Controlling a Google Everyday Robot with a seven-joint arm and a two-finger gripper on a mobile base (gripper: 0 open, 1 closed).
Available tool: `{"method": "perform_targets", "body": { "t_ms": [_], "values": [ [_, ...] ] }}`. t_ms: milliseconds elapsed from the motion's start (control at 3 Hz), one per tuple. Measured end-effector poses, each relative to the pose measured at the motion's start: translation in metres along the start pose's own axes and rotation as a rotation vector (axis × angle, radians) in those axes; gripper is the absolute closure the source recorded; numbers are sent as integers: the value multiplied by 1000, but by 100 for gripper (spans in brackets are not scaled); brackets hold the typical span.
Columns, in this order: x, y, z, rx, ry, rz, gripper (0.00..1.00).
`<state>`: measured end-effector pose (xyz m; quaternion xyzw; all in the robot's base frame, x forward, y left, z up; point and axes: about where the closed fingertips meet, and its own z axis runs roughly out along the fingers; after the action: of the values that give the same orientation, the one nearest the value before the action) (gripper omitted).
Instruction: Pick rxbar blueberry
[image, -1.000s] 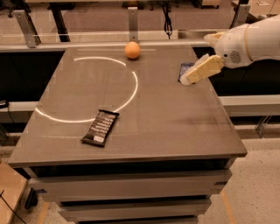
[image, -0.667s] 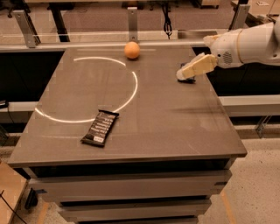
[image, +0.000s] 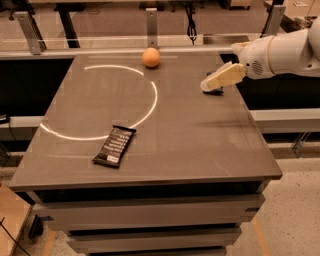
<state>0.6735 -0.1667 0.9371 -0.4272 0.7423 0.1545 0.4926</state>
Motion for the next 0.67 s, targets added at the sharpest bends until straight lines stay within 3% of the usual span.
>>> {"method": "perform_targets", "body": {
  "t_ms": [667],
  "values": [
    [13,2,23,15,112,-54,0]
  ]
}}
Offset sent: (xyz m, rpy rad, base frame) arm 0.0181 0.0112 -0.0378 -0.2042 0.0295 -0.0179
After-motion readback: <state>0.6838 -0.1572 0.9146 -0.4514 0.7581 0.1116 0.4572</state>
